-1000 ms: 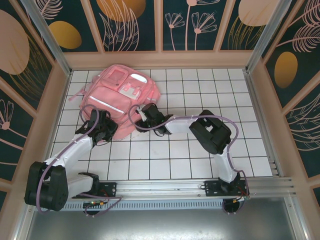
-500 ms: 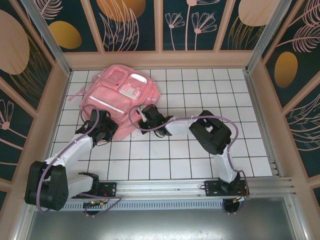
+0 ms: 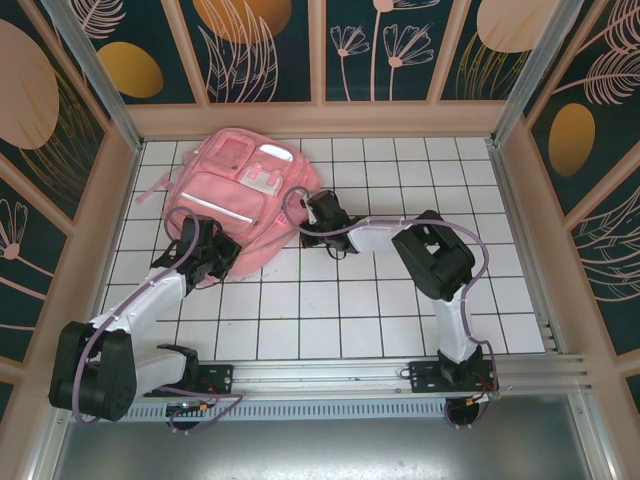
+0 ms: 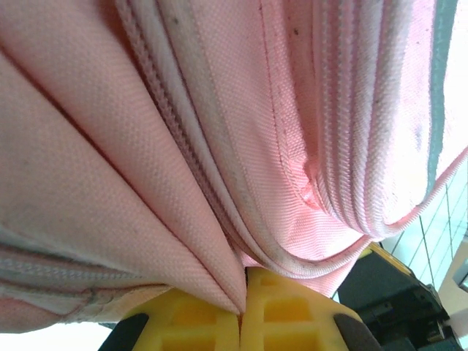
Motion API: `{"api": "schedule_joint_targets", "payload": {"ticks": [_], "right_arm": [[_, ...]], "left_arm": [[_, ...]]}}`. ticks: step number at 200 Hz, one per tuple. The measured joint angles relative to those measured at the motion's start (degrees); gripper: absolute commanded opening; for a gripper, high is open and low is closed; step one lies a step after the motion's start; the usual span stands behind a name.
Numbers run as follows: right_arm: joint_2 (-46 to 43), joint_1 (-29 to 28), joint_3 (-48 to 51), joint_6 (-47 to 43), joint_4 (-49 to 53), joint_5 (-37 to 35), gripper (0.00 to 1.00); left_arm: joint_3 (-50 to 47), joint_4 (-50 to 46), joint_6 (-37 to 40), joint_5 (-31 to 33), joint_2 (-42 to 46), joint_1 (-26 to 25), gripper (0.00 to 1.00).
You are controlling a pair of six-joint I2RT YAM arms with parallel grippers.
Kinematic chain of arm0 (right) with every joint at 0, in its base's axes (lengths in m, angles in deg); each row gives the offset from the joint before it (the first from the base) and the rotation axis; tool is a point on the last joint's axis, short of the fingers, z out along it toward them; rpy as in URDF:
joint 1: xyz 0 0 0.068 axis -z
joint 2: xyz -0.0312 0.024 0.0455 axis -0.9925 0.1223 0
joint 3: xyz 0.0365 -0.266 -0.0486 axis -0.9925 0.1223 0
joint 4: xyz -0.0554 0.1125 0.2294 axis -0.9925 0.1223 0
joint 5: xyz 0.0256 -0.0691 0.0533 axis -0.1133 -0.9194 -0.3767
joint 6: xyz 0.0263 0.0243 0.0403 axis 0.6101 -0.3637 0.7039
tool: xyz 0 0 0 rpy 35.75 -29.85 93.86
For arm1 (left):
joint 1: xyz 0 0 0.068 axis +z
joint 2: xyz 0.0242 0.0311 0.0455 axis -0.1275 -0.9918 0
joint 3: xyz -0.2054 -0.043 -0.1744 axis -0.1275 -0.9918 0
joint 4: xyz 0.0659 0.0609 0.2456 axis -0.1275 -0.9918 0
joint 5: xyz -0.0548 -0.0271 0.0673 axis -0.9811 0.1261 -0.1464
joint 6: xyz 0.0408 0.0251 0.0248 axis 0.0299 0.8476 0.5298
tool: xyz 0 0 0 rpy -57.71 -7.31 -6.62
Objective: Pack books, pencil case, and school supplies into a backpack
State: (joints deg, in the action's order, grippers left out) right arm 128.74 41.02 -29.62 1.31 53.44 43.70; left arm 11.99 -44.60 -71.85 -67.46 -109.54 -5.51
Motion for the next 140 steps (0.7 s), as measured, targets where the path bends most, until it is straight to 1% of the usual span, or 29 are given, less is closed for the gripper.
{"api": "schedule_joint_targets", "payload": {"ticks": [6, 11, 15, 29, 40, 53, 81, 117, 123, 130, 136, 140], "right_arm": [[0.0, 0.1, 0.0, 0.0, 0.0, 0.0, 0.00], [0.0, 0.3, 0.0, 0.0, 0.0, 0.0, 0.03], [-0.1, 0.4, 0.0, 0.0, 0.0, 0.0, 0.07], [-0.7, 1.1, 0.4, 0.4, 0.1, -0.3, 0.24], [-1.5, 2.3, 0.9, 0.5, 0.6, -1.3, 0.32], [-3.0, 4.3, 1.8, 0.7, 1.2, -2.1, 0.43], [-8.3, 9.6, 5.0, 2.2, 2.4, -5.9, 0.51], [-17.4, 14.3, 8.8, 4.5, 3.3, -9.2, 0.67], [-18.8, 14.9, 9.4, 4.7, 3.5, -9.5, 0.69], [-20.7, 15.7, 10.2, 5.0, 3.7, -10.1, 0.71], [-21.9, 16.2, 10.7, 5.1, 3.9, -10.5, 0.72], [-22.8, 16.6, 11.1, 5.1, 4.0, -10.7, 0.74]], "left_arm": [[0.0, 0.3, 0.0, -0.2, 0.0, -0.2, 0.00], [0.0, 0.5, 0.0, -0.3, -0.1, -0.5, 0.00], [0.0, 0.7, 0.0, -0.4, -0.2, -0.9, 0.00], [0.6, 1.0, -0.4, -0.3, -1.0, -2.8, 0.00], [1.5, 1.2, -1.1, 0.1, -2.0, -4.7, 0.00], [2.8, 1.7, -2.2, 0.5, -3.8, -7.5, 0.00], [8.5, 1.7, -4.2, 1.8, -10.5, -14.6, 0.00], [19.1, 1.1, -5.2, 2.8, -21.0, -22.0, 0.00], [21.0, 1.0, -5.2, 2.8, -22.6, -22.8, 0.06], [22.8, 0.8, -5.1, 2.8, -24.1, -23.4, 0.20], [24.2, 0.6, -4.8, 2.7, -25.1, -23.9, 0.38], [24.9, 0.6, -4.6, 2.5, -25.5, -24.1, 0.47]]}}
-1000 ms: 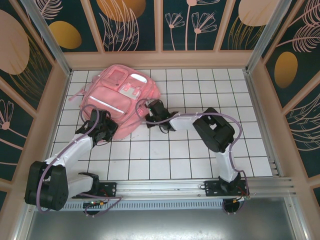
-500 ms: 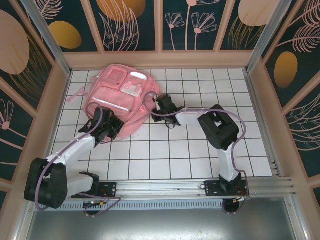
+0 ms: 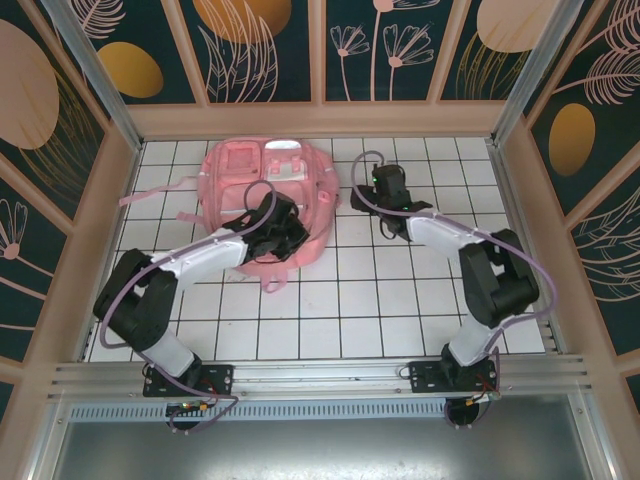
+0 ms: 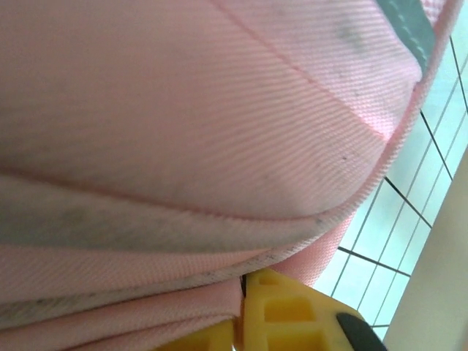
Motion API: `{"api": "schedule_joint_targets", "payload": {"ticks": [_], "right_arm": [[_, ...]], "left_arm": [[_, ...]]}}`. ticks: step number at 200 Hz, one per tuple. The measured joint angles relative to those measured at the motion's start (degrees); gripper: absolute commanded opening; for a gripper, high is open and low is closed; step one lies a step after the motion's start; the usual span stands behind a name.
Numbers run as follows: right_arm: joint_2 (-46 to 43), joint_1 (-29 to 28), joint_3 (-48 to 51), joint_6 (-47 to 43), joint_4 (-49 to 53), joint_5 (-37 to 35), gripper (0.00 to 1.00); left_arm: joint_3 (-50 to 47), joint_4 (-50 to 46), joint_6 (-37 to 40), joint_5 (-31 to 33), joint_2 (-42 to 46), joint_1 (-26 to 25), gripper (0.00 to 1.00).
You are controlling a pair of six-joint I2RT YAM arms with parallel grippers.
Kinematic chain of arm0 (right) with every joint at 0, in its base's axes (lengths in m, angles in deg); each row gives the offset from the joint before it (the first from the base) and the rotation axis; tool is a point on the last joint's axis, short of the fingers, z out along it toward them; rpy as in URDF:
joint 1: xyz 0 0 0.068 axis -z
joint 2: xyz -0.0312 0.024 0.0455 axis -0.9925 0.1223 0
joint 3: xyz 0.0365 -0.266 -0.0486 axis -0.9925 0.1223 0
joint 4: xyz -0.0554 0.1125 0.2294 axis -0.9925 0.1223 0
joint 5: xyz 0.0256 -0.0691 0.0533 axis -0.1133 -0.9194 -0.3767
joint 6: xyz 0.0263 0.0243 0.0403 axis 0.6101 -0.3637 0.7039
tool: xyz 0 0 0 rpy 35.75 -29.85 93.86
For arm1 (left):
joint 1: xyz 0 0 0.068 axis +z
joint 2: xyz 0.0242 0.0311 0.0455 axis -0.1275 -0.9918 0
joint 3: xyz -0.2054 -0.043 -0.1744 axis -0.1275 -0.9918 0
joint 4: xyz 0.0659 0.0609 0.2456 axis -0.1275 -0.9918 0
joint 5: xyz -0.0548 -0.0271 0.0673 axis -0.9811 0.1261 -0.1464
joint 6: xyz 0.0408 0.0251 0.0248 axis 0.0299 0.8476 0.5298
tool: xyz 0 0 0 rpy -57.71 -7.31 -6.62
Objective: Pack books, pencil case, and school supplies into a backpack
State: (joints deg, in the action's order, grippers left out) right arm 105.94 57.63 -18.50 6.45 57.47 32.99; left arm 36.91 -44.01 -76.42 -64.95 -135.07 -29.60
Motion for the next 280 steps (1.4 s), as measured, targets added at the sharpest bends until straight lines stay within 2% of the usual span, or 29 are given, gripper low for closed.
{"api": "schedule_joint_targets", "payload": {"ticks": [21, 31, 38, 73, 111, 144, 177, 207, 230, 256, 280], "right_arm": [[-4.3, 2.2, 2.3, 0.9, 0.8, -0.7, 0.81], [-6.3, 3.3, 3.2, 1.4, 1.3, -1.0, 0.84], [-7.6, 4.1, 3.9, 1.6, 1.6, -1.0, 0.88], [-14.4, 8.9, 6.9, 2.7, 3.2, 0.0, 0.98], [-22.5, 14.0, 13.4, 2.4, -0.5, 2.4, 0.99], [-29.6, 14.4, 23.3, -3.0, -8.1, -0.3, 0.99], [-29.2, 16.7, 27.0, -7.5, -12.4, -6.5, 0.99], [-23.7, 19.0, 29.4, -10.5, -19.3, -12.7, 0.99], [-17.3, 19.5, 31.7, -13.0, -26.5, -15.5, 0.99], [-11.4, 20.6, 32.9, -14.9, -33.5, -15.5, 0.99], [-8.3, 22.0, 33.8, -15.9, -40.6, -11.8, 0.99]], "left_arm": [[3.3, -1.6, 2.6, -0.8, -0.5, -1.0, 0.74], [5.8, -3.4, 5.1, -0.3, -0.5, -1.3, 0.92], [7.5, -4.9, 6.3, 0.3, -0.5, -1.4, 0.98], [13.7, -11.4, 14.0, 6.7, 0.7, 0.6, 0.98], [12.0, -15.3, 22.8, 20.6, 8.7, 10.8, 0.99], [1.3, -10.8, 34.3, 33.4, 18.4, 18.2, 0.99], [-13.9, 2.3, 45.5, 43.4, 22.8, 23.0, 0.98], [-26.8, 17.0, 52.6, 45.2, 22.4, 28.5, 0.99], [-31.9, 28.3, 56.5, 44.5, 19.0, 31.2, 0.99], [-36.3, 41.7, 59.7, 42.3, 14.3, 32.5, 0.98], [-39.5, 53.7, 63.0, 38.0, 12.8, 33.1, 0.99]]}}
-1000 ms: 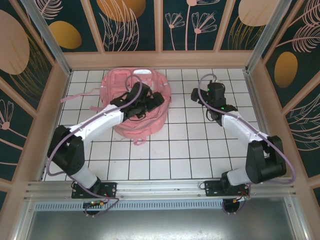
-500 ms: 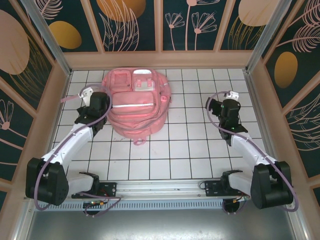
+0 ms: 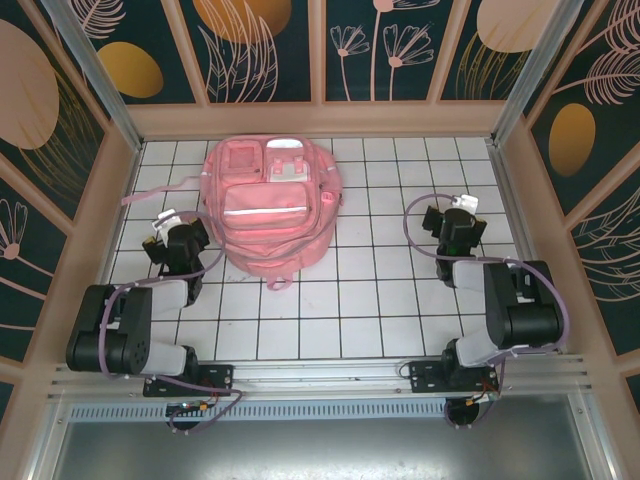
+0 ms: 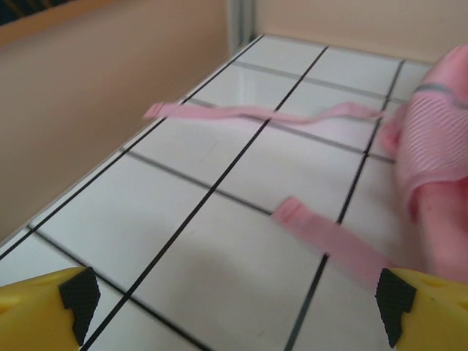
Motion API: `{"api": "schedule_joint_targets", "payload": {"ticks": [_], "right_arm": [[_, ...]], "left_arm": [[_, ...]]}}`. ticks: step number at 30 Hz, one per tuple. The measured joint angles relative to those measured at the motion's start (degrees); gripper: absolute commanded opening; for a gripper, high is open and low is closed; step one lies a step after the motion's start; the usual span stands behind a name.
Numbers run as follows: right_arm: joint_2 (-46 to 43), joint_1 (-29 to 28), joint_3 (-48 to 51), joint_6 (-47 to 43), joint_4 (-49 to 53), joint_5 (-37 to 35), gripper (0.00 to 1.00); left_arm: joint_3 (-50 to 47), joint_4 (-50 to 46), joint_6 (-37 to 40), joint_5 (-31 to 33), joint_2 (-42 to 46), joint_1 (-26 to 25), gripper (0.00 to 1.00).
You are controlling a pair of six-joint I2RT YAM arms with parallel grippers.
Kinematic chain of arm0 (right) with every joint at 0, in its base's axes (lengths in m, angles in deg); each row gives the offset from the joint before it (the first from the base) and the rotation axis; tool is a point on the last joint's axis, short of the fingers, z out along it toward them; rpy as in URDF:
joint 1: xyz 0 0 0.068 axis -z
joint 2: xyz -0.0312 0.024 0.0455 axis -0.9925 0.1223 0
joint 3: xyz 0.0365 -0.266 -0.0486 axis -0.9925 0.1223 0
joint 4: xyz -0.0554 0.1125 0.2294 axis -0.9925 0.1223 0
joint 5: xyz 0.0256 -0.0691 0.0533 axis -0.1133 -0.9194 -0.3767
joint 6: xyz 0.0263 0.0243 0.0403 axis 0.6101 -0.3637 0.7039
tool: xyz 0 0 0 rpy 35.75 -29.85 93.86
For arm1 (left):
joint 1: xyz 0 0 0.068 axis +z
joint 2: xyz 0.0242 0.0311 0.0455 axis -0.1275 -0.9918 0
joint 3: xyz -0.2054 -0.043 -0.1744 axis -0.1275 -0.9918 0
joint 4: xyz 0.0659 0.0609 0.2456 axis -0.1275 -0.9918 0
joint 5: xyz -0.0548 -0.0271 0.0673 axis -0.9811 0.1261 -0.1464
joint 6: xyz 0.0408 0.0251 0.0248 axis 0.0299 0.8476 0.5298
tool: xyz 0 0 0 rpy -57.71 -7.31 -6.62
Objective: Pack books, pencil case, and school supplies into a backpack
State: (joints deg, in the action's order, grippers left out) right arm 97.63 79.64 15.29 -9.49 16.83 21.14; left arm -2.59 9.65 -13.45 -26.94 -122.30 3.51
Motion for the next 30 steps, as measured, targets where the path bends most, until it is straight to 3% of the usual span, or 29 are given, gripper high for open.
{"api": "schedule_joint_targets", "payload": {"ticks": [8, 17, 30], "right_arm": [[0.6, 4.7, 11.6, -0.8, -17.5, 12.0, 0.99], [0.9, 4.7, 12.3, -1.2, -24.2, 16.5, 0.99], [0.9, 4.7, 12.3, -1.2, -24.8, 16.9, 0.99]], "left_arm": [[-4.9, 20.3, 4.9, -12.6, -5.2, 1.7, 0.98], [-5.7, 25.5, 6.4, -17.8, -6.1, 2.2, 0.99], [-5.7, 25.9, 6.6, -18.3, -6.1, 2.2, 0.99]]}}
